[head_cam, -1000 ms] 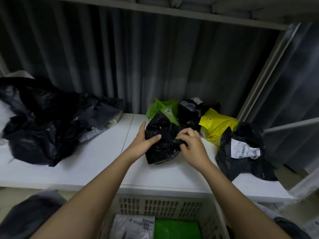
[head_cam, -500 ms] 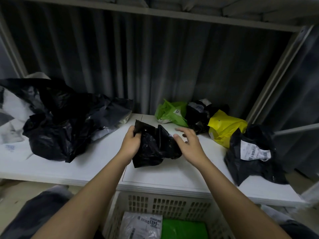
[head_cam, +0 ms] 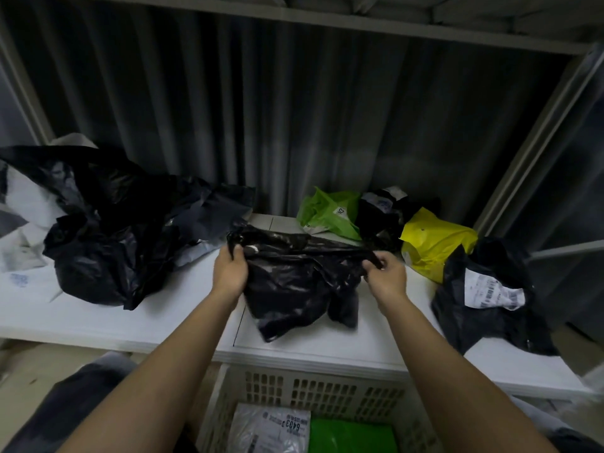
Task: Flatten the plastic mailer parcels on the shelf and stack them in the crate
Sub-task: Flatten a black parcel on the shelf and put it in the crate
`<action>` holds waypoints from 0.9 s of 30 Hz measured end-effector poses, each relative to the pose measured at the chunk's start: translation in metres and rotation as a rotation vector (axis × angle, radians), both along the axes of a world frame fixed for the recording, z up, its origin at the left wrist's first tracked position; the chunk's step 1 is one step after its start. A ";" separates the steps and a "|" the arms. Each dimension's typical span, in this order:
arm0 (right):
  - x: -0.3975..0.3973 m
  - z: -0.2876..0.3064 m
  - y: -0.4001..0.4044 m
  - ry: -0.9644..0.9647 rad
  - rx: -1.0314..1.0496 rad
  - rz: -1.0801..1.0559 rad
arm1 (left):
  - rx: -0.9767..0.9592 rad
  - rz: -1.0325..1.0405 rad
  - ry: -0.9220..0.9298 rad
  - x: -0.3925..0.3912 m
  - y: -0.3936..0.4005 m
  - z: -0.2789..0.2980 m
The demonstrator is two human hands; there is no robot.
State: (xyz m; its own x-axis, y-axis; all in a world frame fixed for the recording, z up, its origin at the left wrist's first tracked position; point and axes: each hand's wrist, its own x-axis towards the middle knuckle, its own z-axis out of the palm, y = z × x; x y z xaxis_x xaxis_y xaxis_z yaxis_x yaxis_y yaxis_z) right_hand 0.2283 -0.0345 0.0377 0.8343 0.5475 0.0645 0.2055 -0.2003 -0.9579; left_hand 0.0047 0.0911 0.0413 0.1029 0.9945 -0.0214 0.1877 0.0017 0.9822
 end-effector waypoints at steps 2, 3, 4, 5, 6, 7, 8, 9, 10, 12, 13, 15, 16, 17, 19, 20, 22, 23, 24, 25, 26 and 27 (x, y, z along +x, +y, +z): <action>0.009 -0.004 -0.005 0.058 0.043 -0.006 | 0.001 0.006 0.049 -0.003 0.007 -0.005; 0.011 -0.006 -0.006 0.091 0.062 0.006 | -0.015 -0.002 0.051 -0.003 0.009 -0.006; 0.012 -0.008 -0.006 0.131 0.089 0.014 | -0.047 -0.019 0.031 -0.001 0.011 -0.008; 0.012 -0.008 -0.007 0.177 0.117 0.013 | -0.109 -0.047 0.001 0.000 0.013 -0.009; 0.012 -0.009 -0.007 0.209 0.140 0.004 | -0.187 -0.080 -0.022 0.001 0.014 -0.010; 0.013 -0.011 -0.006 0.217 0.152 -0.021 | -0.279 -0.121 -0.026 0.001 0.012 -0.010; 0.013 -0.013 -0.006 0.201 0.144 -0.054 | -0.359 -0.169 -0.003 0.000 0.009 -0.012; 0.014 -0.016 -0.005 0.179 0.132 -0.083 | -0.424 -0.224 0.043 -0.001 0.006 -0.014; 0.014 -0.019 -0.004 0.161 0.127 -0.113 | -0.473 -0.280 0.093 -0.002 0.002 -0.017; 0.012 -0.019 -0.003 0.157 0.137 -0.143 | -0.509 -0.377 0.191 -0.002 -0.007 -0.022; 0.011 -0.021 -0.002 0.168 0.140 -0.141 | -0.493 -0.389 0.221 -0.002 -0.011 -0.026; 0.009 -0.022 -0.001 0.196 0.159 -0.108 | -0.416 -0.340 0.210 0.003 -0.012 -0.032; 0.009 -0.023 -0.001 0.194 0.163 -0.088 | -0.372 -0.298 0.188 0.004 -0.012 -0.034; 0.011 -0.024 -0.003 0.174 0.149 -0.079 | -0.322 -0.256 0.180 0.004 -0.012 -0.034; 0.018 -0.026 -0.008 0.128 0.104 -0.099 | -0.173 -0.176 0.268 -0.002 -0.005 -0.036; 0.022 -0.027 -0.012 0.120 0.085 -0.128 | -0.105 -0.137 0.349 -0.008 -0.002 -0.039; 0.034 -0.032 -0.017 0.140 0.070 -0.177 | -0.042 -0.087 0.466 -0.018 0.001 -0.042; 0.037 -0.035 -0.019 0.154 0.065 -0.188 | -0.041 -0.085 0.494 -0.022 0.002 -0.045; 0.038 -0.036 -0.020 0.176 0.070 -0.185 | -0.038 -0.090 0.507 -0.024 0.002 -0.046; 0.039 -0.038 -0.020 0.215 0.091 -0.168 | -0.047 -0.096 0.518 -0.024 0.001 -0.048; 0.037 -0.039 -0.020 0.265 0.107 -0.130 | -0.053 -0.105 0.524 -0.023 0.001 -0.051; 0.036 -0.045 -0.019 0.305 0.083 -0.087 | -0.071 -0.118 0.523 -0.023 0.000 -0.053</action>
